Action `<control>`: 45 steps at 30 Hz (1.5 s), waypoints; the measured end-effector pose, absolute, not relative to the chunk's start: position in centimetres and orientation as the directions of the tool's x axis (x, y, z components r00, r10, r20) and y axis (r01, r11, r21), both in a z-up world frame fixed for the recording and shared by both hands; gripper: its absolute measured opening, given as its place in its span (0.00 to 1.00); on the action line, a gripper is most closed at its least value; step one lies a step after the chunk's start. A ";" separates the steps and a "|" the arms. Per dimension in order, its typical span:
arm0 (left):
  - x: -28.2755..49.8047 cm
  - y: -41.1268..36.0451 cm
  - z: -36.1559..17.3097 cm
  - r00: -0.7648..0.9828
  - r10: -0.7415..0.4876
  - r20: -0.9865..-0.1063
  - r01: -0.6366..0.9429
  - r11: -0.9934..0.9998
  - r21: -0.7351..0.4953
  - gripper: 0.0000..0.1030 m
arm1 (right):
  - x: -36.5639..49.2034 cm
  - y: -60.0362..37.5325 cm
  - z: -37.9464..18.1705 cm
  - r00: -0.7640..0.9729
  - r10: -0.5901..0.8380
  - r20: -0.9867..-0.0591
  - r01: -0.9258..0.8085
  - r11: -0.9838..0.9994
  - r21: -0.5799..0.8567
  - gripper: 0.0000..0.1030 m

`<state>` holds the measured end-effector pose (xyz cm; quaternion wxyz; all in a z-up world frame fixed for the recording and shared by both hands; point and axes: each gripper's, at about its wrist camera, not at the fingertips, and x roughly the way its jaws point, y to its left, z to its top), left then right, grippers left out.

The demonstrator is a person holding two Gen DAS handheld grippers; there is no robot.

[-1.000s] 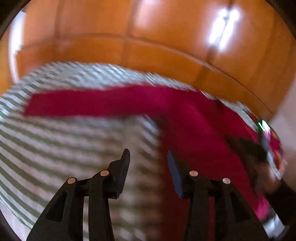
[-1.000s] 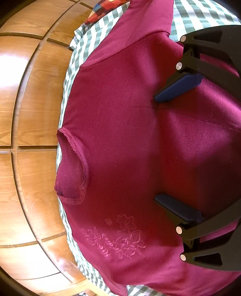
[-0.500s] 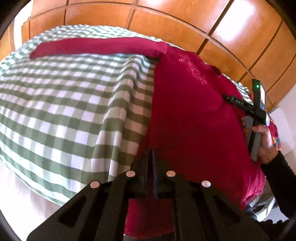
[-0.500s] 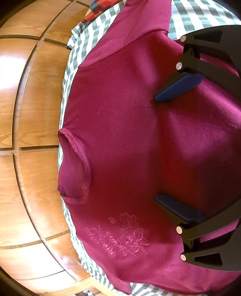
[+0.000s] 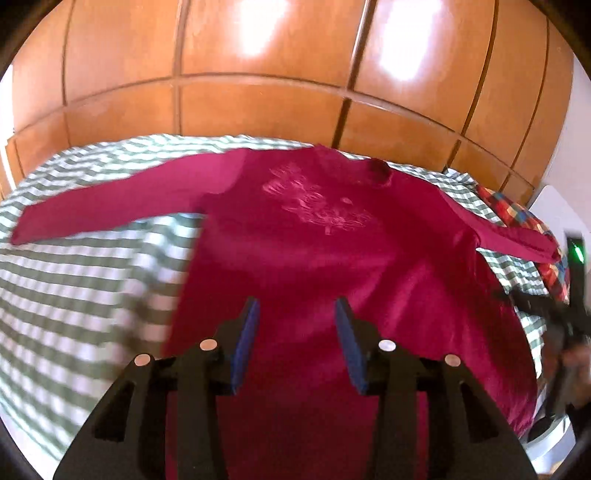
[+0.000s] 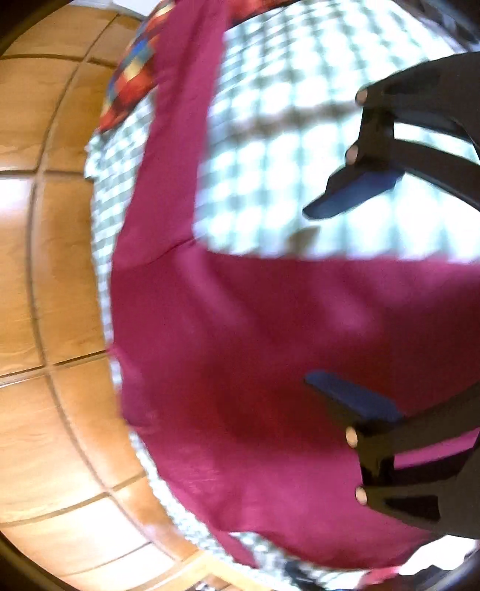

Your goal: Fold small clothes

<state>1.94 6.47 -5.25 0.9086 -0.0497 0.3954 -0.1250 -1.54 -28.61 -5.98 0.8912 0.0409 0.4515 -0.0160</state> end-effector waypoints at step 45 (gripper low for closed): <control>3.0 3.0 -7.7 0.622 -0.275 -0.733 0.134 0.960 -0.247 0.63 | 6.4 -45.4 12.1 0.816 -0.154 -0.557 0.341 0.906 0.251 0.06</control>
